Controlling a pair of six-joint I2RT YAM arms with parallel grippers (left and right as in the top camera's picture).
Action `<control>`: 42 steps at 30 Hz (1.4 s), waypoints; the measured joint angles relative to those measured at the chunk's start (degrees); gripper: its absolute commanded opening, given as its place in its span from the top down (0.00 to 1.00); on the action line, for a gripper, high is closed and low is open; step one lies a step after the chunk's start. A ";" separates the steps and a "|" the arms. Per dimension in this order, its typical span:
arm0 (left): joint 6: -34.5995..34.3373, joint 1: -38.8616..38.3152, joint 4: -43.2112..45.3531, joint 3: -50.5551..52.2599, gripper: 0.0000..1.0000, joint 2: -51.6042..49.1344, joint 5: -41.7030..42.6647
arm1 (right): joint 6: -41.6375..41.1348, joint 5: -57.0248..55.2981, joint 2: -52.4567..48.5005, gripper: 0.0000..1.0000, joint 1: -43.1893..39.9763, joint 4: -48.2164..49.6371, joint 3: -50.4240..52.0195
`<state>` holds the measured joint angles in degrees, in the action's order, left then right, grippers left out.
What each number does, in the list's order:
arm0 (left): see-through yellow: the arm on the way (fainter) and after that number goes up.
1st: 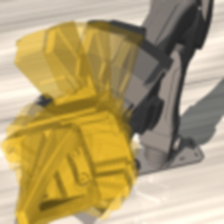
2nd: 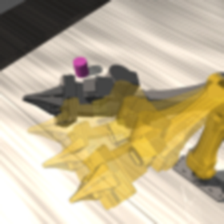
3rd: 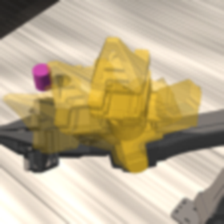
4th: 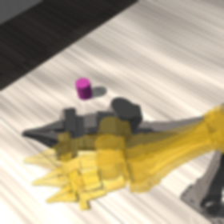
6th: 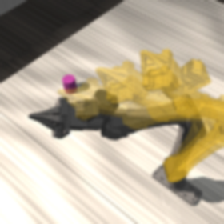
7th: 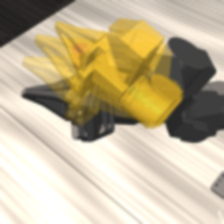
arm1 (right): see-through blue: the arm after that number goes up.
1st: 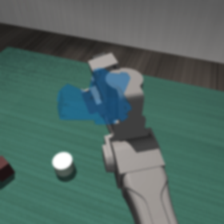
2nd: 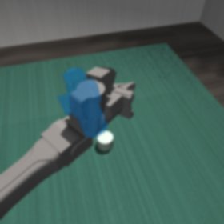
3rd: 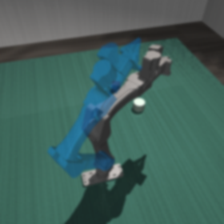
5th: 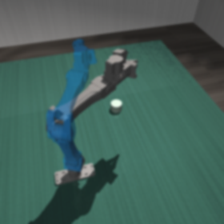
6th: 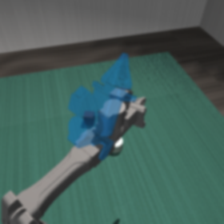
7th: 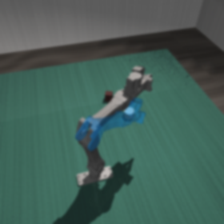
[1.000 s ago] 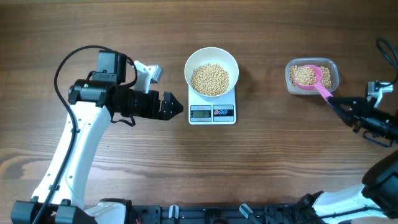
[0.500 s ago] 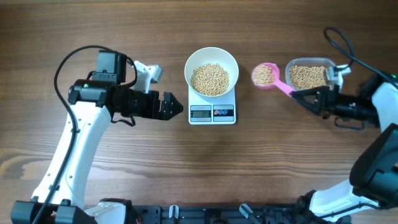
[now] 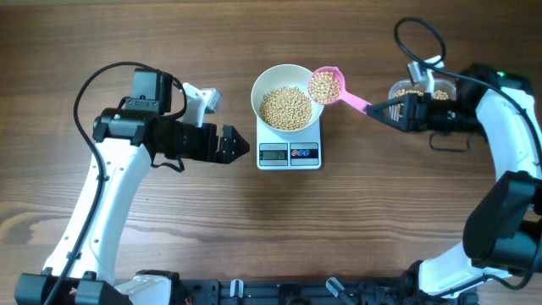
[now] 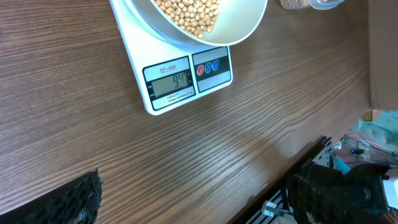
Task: Scoop item into bowl and weigh 150g on scale
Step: 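Lift the filled scoop and carry it left over the white bowl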
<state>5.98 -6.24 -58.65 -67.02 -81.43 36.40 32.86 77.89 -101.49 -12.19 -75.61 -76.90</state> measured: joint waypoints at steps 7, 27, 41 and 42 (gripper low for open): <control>-0.02 0.00 0.02 0.00 0.00 0.00 0.00 | -13.03 -3.52 0.00 0.96 5.22 16.61 -0.44; 0.00 0.00 0.00 0.00 0.00 0.00 0.00 | -22.60 -27.61 8.13 0.96 13.60 31.67 -0.57; -0.02 0.00 0.00 0.00 0.00 0.00 -0.02 | -15.72 -43.60 8.13 0.96 23.28 31.69 -0.59; 0.00 0.00 0.00 0.00 0.00 0.00 0.00 | -15.15 -45.68 8.13 0.96 23.96 31.69 -0.59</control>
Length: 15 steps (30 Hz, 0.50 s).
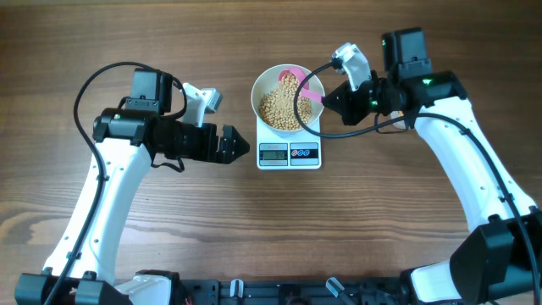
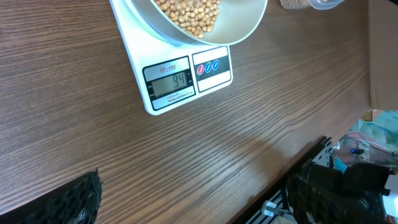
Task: Scoop item into bowl and weigh 150g on scale
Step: 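Lift the filled scoop and carry it left over the white bowl, then tip the scoop to pour soybeans into the white bowl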
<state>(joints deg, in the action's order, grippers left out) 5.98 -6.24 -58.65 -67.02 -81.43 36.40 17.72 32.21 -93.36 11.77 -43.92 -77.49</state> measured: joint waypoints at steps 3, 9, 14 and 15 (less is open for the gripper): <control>0.00 0.00 -0.02 0.00 0.00 -0.02 0.00 | 0.44 -1.90 0.00 0.96 0.20 0.63 0.00; 0.00 0.00 0.00 0.00 0.00 0.00 -0.02 | 2.82 -3.67 0.00 0.96 0.20 1.99 0.00; 0.00 0.00 -0.02 0.00 0.00 -0.02 -0.02 | 4.74 -5.44 0.02 0.96 0.20 2.49 0.00; 0.00 0.00 -0.02 0.00 0.00 0.00 -0.02 | 5.09 -6.19 0.04 0.96 0.20 2.47 0.00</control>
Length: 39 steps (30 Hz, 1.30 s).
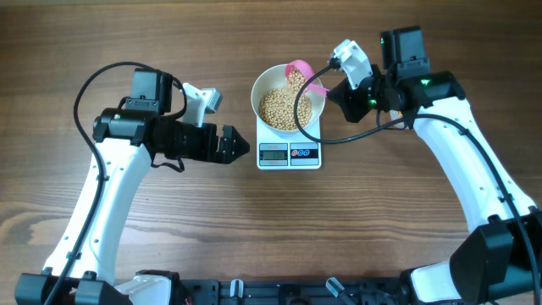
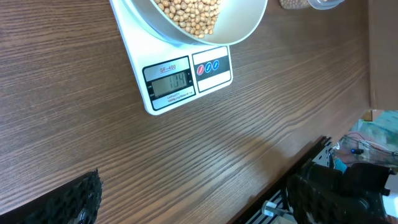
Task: Scoop item into bowl and weigh 150g on scale
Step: 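Tip the scoop to pour soybeans into the white bowl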
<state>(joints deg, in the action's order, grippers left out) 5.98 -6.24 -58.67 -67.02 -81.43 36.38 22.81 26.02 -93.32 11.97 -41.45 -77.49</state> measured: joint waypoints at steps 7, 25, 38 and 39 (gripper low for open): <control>0.00 0.00 0.00 0.00 0.00 0.00 0.00 | 4.15 -5.68 0.63 0.96 2.23 0.04 0.00; 0.00 0.00 0.00 0.00 0.00 -0.02 0.00 | 12.85 -17.75 1.40 0.96 10.29 0.63 0.00; 0.00 0.00 0.02 0.00 0.00 0.00 0.00 | 13.77 -19.50 1.66 0.96 10.73 3.80 0.00; -0.02 0.00 0.00 0.00 0.00 0.00 0.00 | 13.79 -19.58 1.86 0.96 10.73 4.35 0.00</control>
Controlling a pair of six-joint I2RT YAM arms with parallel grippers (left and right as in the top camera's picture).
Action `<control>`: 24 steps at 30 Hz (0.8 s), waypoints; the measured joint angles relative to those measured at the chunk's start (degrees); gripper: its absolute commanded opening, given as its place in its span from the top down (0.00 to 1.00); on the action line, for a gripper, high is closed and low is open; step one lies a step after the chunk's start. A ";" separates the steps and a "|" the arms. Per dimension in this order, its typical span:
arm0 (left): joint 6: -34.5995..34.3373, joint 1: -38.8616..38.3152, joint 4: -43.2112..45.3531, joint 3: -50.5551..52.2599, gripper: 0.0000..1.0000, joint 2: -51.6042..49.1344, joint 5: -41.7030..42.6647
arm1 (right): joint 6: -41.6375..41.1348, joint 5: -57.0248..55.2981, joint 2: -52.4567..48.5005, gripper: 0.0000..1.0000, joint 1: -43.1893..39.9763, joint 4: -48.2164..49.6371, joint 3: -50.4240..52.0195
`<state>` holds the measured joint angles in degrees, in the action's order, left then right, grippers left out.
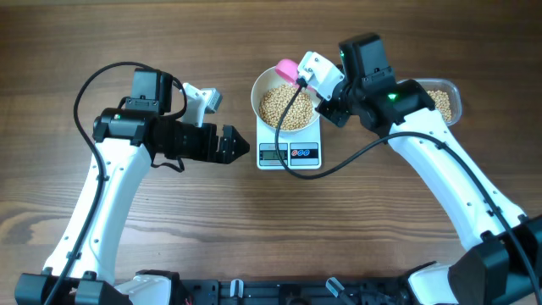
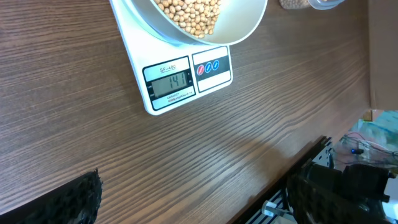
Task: Scoop item into bowl and weigh 150g on scale
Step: 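Tip the scoop to pour soybeans into the white bowl, then bring the empty scoop back over the soybean tub with the right gripper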
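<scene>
A white bowl (image 1: 288, 108) of tan beans sits on the white scale (image 1: 289, 153), whose display (image 2: 171, 81) reads 141. The pink scoop (image 1: 287, 69) hangs tilted over the bowl's far rim. My right gripper (image 1: 315, 83) holds its handle, though the wrist camera hides the jaws. My left gripper (image 1: 236, 144) stays just left of the scale, open and empty. Its fingers (image 2: 79, 200) show wide apart in the left wrist view, and the bowl (image 2: 239, 25) fills the top of that view.
A clear container of beans (image 1: 441, 100) stands at the right, behind my right arm, and shows as a sliver (image 2: 294, 4) in the left wrist view. A black cable (image 1: 292, 110) drapes across the bowl. The table's near edge (image 2: 292, 168) is lower right.
My right arm has shifted left, further over the bowl's right side, the scoop staying at the far rim. The display rose from about 134 to 141. The left arm is unchanged.
First my right gripper held a full scoop at the bowl's right rim and the scale read 94. Then the scoop was tipped in the bowl, still at 94. After that the reading was about 134, and it is 141 now. My left arm never moved.
</scene>
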<state>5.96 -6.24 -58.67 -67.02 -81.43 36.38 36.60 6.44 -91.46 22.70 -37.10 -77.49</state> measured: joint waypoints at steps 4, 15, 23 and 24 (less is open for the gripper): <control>0.02 0.00 0.00 0.00 0.00 0.00 0.02 | 0.17 -0.09 0.92 0.96 0.00 1.31 0.00; 0.02 0.00 0.00 0.00 0.00 0.00 0.00 | -0.37 -0.11 1.18 0.96 0.00 1.62 0.00; 0.00 0.00 0.02 0.00 0.00 0.00 0.02 | -7.28 1.25 1.20 0.96 -0.02 2.95 0.00; 0.02 0.00 0.00 0.00 0.00 0.00 0.00 | -9.55 1.51 1.29 0.96 -0.20 4.00 0.00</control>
<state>5.98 -6.24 -58.67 -67.02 -81.43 36.38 27.05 7.94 -90.17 22.50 -33.10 -77.49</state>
